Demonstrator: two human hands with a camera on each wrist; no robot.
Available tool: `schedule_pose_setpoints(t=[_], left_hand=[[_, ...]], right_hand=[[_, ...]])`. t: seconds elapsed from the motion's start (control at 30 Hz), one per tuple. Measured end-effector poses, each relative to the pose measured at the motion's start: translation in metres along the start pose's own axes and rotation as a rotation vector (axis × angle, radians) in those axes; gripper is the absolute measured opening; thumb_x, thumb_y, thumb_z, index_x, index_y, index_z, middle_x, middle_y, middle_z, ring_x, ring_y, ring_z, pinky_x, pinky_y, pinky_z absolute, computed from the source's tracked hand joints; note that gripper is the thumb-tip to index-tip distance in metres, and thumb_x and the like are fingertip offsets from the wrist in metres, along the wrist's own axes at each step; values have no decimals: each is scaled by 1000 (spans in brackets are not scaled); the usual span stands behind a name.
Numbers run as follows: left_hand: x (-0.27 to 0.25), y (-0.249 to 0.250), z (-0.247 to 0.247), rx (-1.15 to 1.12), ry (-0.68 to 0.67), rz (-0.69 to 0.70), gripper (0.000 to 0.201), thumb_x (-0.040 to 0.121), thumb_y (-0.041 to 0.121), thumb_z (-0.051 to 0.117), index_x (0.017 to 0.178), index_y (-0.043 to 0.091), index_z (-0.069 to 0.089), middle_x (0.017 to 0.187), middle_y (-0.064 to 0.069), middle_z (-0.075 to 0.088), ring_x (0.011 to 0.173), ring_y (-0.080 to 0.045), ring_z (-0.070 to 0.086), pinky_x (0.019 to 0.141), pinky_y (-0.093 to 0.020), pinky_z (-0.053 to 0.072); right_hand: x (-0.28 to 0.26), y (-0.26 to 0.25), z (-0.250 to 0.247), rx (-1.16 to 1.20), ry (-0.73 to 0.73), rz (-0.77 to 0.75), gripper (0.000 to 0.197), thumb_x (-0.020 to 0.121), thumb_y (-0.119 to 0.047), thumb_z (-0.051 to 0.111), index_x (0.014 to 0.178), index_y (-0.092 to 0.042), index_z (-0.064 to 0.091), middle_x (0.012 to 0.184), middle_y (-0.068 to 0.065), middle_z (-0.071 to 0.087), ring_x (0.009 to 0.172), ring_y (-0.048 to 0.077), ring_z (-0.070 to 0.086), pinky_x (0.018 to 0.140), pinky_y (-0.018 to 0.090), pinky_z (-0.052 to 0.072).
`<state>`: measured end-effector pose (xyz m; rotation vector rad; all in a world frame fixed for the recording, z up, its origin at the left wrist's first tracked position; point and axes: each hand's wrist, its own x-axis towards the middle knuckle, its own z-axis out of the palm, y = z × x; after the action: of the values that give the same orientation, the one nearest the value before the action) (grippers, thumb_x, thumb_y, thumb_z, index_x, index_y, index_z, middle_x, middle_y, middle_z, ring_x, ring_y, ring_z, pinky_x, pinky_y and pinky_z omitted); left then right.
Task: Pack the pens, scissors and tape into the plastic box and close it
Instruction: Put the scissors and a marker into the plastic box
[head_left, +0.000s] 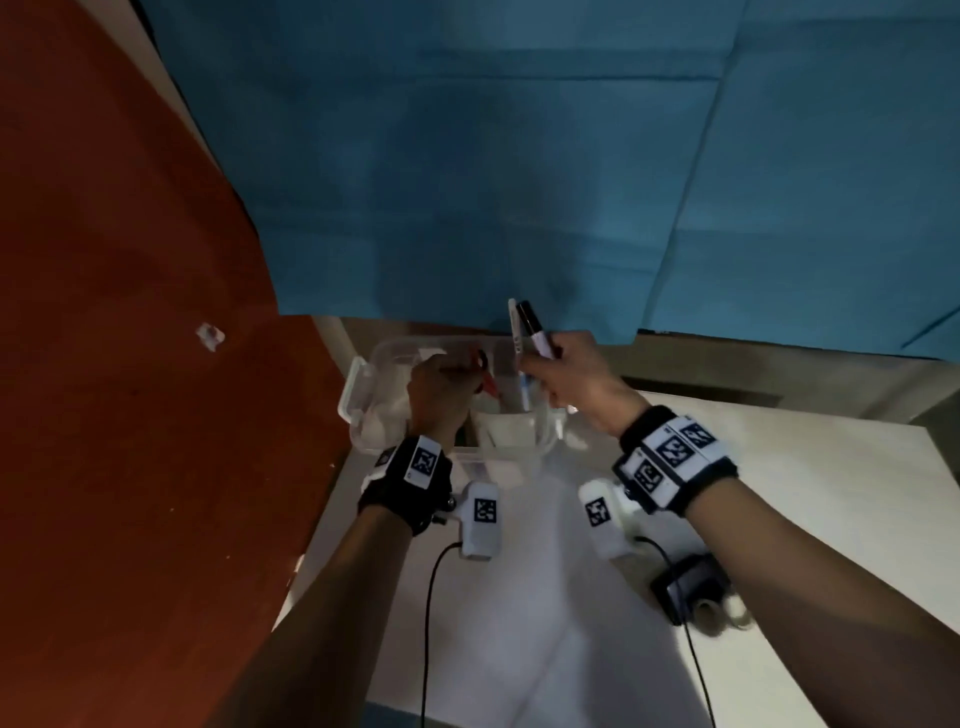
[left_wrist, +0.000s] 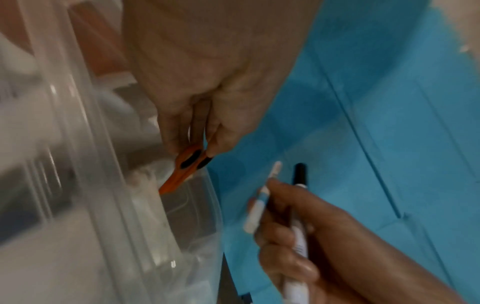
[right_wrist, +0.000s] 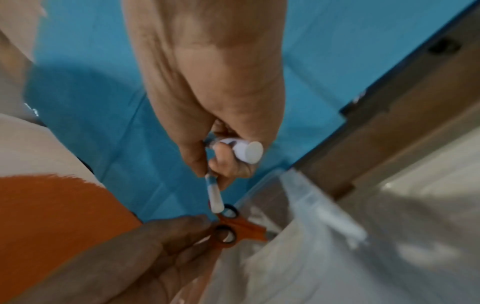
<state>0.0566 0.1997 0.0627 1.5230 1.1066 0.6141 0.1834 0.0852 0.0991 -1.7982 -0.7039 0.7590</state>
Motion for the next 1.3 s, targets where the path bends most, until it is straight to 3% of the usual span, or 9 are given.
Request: schedule_pose_setpoints(t=[0.07, 0.17, 0.3, 0.6, 0.7, 0.8, 0.97, 1.17, 1.3], left_hand=[[-4, 1, -23, -10, 39, 42, 19, 73, 6, 69, 64, 23, 70, 67, 0, 72, 64, -14, 71, 65, -27, 59], [-2, -8, -57, -24, 73, 66, 18, 77, 4, 63, 80, 18, 74, 85, -8, 75, 81, -30, 71, 75, -41, 58], [7, -27, -83, -56, 104, 86, 32, 72, 8, 59, 66, 35, 74, 88, -16, 74, 92, -38, 70, 86, -50, 55], [15, -45, -93, 98, 137, 118, 36, 81, 16, 61, 71, 49, 69, 84, 1, 76, 86, -22, 73, 79, -49, 61], [13, -39, -89, 139, 104, 125, 31, 83, 12, 60, 69, 37, 70, 88, -6, 76, 91, -26, 72, 83, -50, 59], [6, -27, -78, 209, 49, 152, 17, 83, 5, 61, 79, 18, 71, 89, -10, 76, 89, -27, 71, 87, -45, 58], [-5, -11, -59, 497, -116, 207, 22, 84, 19, 68, 101, 5, 69, 98, -7, 74, 88, -22, 68, 80, -32, 52], [-15, -16, -50, 799, -119, 190, 28, 85, 15, 62, 112, 7, 58, 111, -10, 67, 104, -30, 64, 72, -30, 40], [-16, -16, -54, 786, -45, 95, 42, 87, 9, 59, 128, 8, 50, 124, -11, 61, 115, -31, 59, 73, -31, 35]], right_hand=[[12, 0, 29, 77, 13, 69, 11, 85, -11, 68, 83, 0, 67, 68, 14, 60, 43, 14, 47, 36, 21, 36], [26, 2, 66, 158, 25, 160, 16, 83, -14, 70, 72, -8, 61, 63, 15, 60, 38, 18, 49, 36, 20, 35], [33, 6, 93, 133, 44, 232, 23, 89, -13, 64, 68, -7, 55, 52, 9, 53, 25, 10, 42, 29, 14, 26], [39, -7, 121, 83, -13, 204, 22, 94, -18, 57, 74, -11, 52, 55, 8, 49, 30, 12, 40, 31, 15, 30], [48, -5, 114, -118, 62, 124, 33, 96, -24, 49, 65, -16, 57, 58, 15, 62, 38, 21, 56, 40, 26, 48], [52, -3, 112, -348, 133, 81, 38, 86, -35, 47, 89, -2, 66, 86, 26, 72, 76, 41, 70, 68, 48, 59], [36, 0, 112, -593, 104, 9, 36, 96, -31, 44, 108, -1, 60, 110, 27, 68, 103, 42, 64, 85, 46, 53], [30, 10, 113, -586, 25, 72, 43, 96, -32, 45, 124, 0, 51, 126, 29, 56, 116, 44, 56, 93, 47, 49], [30, 1, 112, -479, 71, -36, 36, 94, -39, 45, 99, -7, 61, 99, 18, 70, 95, 37, 66, 72, 36, 48]])
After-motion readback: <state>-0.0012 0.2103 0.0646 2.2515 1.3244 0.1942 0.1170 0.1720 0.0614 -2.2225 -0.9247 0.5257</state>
